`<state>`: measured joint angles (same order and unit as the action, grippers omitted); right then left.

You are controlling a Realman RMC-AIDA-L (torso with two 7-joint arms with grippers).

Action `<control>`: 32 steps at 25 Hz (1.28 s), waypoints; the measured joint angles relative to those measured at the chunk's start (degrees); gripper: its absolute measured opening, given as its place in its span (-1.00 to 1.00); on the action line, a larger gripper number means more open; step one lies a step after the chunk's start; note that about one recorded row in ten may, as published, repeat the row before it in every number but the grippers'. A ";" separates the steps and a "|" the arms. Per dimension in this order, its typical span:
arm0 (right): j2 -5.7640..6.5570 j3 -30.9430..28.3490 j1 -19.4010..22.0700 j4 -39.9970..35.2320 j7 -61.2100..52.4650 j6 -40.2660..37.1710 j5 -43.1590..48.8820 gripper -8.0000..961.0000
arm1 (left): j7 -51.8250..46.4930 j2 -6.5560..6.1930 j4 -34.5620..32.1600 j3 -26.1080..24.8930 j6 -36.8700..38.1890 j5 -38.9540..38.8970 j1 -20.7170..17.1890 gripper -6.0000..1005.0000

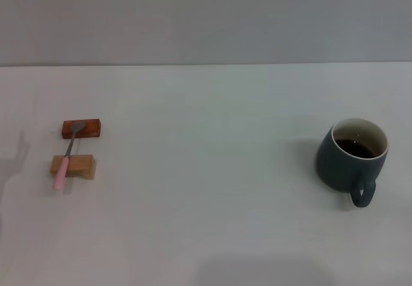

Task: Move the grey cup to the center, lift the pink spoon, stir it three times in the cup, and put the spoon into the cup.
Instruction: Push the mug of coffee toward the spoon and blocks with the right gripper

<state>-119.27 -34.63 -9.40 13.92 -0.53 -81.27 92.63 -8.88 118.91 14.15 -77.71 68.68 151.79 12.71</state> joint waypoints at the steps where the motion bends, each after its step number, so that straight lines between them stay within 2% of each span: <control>1: -0.01 0.00 0.00 -0.03 0.00 0.01 0.00 -0.99 | 0.00 0.00 0.00 -0.03 -0.04 0.00 0.00 0.64; 12: -0.09 -0.02 -0.33 -0.34 0.00 0.60 -0.02 -0.98 | 0.00 0.00 0.00 -0.14 -0.13 0.00 0.04 0.64; 20: 0.01 0.01 -5.34 -4.28 0.00 6.22 -1.43 -0.99 | 0.00 0.00 0.00 -0.32 -0.13 0.00 -0.04 0.64; 25: 0.18 0.52 -9.37 -6.56 0.02 12.48 -1.03 -0.99 | 0.00 0.00 0.00 -0.34 -0.13 0.00 0.13 0.64; 32: 0.08 3.45 -12.70 -6.03 0.54 17.52 0.00 -0.99 | 0.00 0.00 0.29 -0.47 -0.19 -0.09 0.68 0.63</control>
<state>-119.19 -31.18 -22.10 7.90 0.01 -63.75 92.63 -8.87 118.92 14.44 -78.18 68.48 151.70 13.39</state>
